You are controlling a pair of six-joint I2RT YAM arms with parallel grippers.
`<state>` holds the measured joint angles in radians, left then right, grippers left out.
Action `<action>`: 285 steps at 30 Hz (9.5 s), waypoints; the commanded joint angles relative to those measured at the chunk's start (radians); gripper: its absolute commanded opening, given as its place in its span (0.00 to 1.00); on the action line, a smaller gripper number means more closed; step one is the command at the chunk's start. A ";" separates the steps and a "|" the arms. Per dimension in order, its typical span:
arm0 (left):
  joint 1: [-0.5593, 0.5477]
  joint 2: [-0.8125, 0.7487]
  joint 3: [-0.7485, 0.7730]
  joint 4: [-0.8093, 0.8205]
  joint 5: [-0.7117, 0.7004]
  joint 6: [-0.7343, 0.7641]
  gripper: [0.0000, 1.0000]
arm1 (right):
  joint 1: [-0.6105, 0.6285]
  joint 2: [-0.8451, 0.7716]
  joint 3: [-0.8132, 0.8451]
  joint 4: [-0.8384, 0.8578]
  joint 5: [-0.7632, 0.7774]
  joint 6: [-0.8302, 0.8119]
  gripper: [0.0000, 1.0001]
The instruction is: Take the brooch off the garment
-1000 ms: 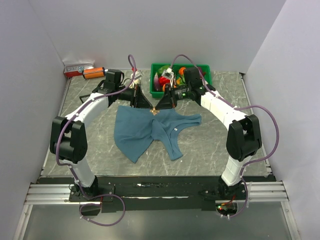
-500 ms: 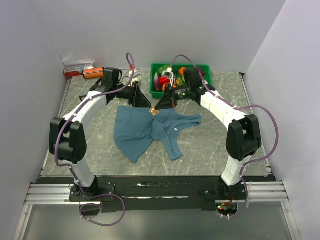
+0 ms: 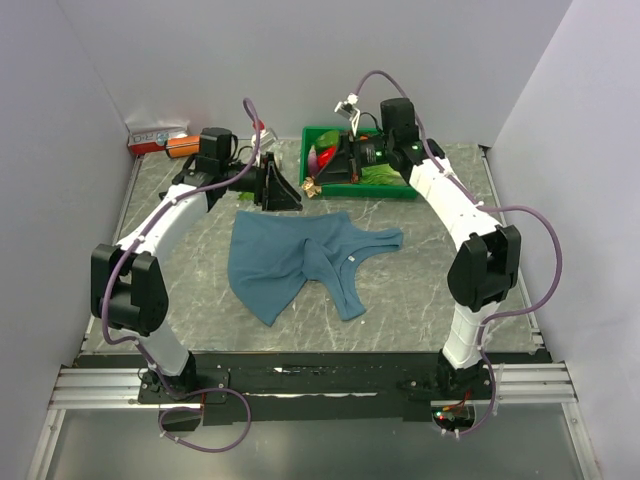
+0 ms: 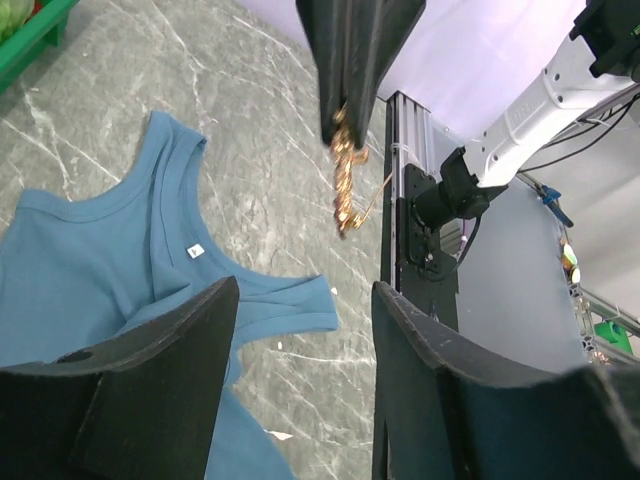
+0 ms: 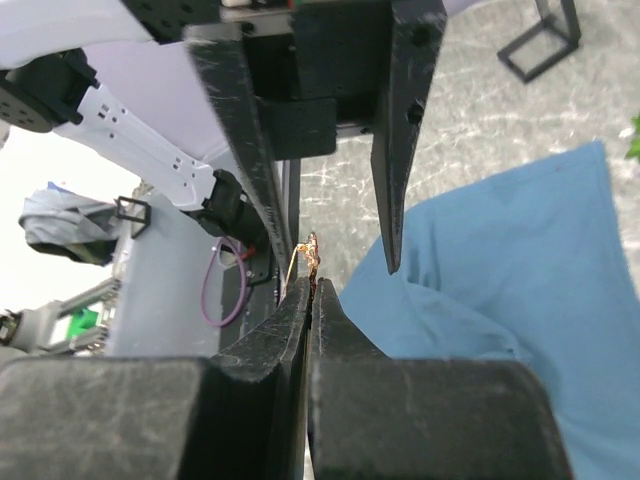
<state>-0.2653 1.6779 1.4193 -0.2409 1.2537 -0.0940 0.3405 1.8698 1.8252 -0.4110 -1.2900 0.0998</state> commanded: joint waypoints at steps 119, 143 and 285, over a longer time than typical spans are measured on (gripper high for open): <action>-0.074 -0.139 -0.077 -0.242 -0.039 0.344 0.60 | 0.103 -0.130 -0.256 -0.026 0.012 -0.026 0.00; -0.118 -0.110 -0.040 -0.296 -0.065 0.392 0.37 | 0.100 -0.084 -0.296 0.066 -0.003 0.083 0.00; 0.077 -0.248 0.065 -0.038 -0.178 0.183 0.62 | 0.143 -0.195 -0.072 -0.169 0.241 -0.513 0.00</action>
<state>-0.1276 1.4528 1.4418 -0.4965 1.0573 0.2207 0.4839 1.6833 1.7412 -0.6174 -1.0824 -0.4004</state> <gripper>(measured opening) 0.618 0.010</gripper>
